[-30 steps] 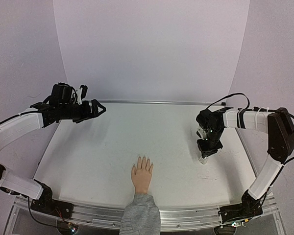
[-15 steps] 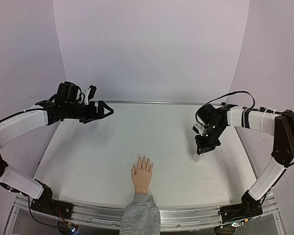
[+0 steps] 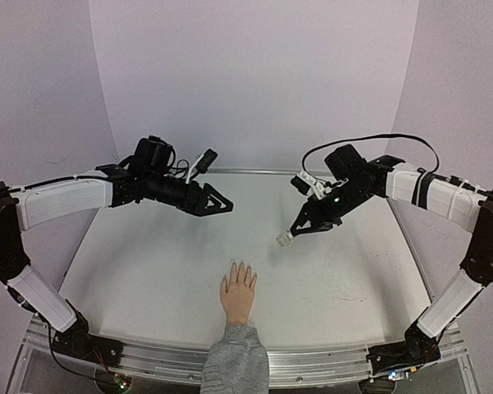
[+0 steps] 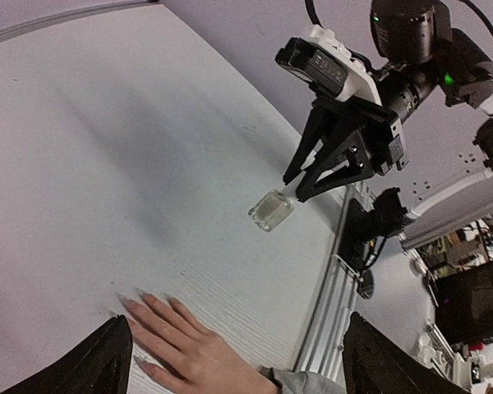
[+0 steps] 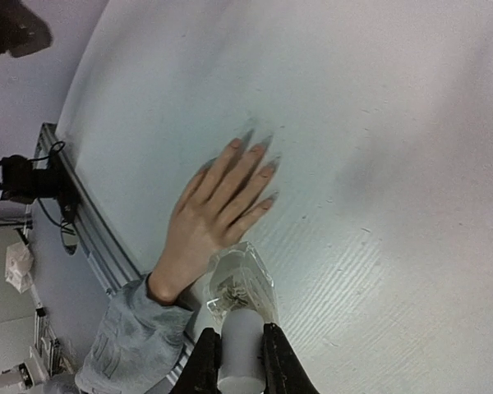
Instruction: Paint the nails
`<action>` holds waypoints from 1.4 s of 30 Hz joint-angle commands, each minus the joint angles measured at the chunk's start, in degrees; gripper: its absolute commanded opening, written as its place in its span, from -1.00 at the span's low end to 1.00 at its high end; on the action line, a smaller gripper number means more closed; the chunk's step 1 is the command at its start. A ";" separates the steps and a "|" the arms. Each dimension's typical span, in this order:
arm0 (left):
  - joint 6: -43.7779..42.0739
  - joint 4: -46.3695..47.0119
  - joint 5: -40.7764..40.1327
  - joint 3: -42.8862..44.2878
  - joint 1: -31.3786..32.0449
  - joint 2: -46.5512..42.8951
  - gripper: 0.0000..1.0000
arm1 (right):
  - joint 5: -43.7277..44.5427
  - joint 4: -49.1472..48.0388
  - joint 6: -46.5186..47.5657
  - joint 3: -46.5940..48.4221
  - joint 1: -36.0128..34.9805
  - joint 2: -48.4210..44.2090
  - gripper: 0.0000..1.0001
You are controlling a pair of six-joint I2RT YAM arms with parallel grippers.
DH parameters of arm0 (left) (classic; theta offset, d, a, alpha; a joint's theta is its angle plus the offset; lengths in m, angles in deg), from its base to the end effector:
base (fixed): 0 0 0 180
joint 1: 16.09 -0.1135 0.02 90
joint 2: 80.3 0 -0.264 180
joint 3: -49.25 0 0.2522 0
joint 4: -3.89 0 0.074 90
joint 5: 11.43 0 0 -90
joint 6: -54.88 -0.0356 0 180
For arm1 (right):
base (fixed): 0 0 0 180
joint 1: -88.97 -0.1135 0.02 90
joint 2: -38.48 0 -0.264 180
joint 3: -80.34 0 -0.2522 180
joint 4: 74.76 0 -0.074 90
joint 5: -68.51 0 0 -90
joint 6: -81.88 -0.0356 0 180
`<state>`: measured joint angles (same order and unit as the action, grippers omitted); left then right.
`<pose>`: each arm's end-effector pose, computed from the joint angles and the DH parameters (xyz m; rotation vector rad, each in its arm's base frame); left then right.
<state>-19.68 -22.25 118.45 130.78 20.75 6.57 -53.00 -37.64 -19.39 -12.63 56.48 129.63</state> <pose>0.2609 -0.2240 0.3007 0.8468 2.0762 -1.2580 0.2897 0.2066 0.2905 -0.7294 2.2589 1.0141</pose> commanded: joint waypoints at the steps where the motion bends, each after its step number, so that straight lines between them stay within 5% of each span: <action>1: -3.94 3.18 15.44 5.21 2.18 3.13 0.76 | -12.02 0.11 2.64 4.49 -2.55 0.87 -1.00; 5: -5.43 3.15 18.94 6.89 4.93 5.82 0.70 | -13.50 0.00 2.92 7.13 -4.84 1.99 -1.00; 19: -11.97 -0.59 7.41 10.32 10.79 8.14 0.36 | -14.76 0.11 3.05 12.34 -8.28 3.39 -1.00; 35: -12.89 -1.25 10.97 9.95 11.46 8.17 0.01 | -14.39 -0.49 4.83 11.36 -8.51 0.65 -1.00; 42: -12.90 -1.67 9.93 10.35 11.43 8.27 0.15 | -14.98 -3.89 3.89 9.74 -8.71 -1.08 -1.00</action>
<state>-32.12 -24.30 127.89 138.89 32.22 15.38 -65.65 -39.17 -16.00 -2.66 48.21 132.14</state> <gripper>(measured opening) 0.532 0.151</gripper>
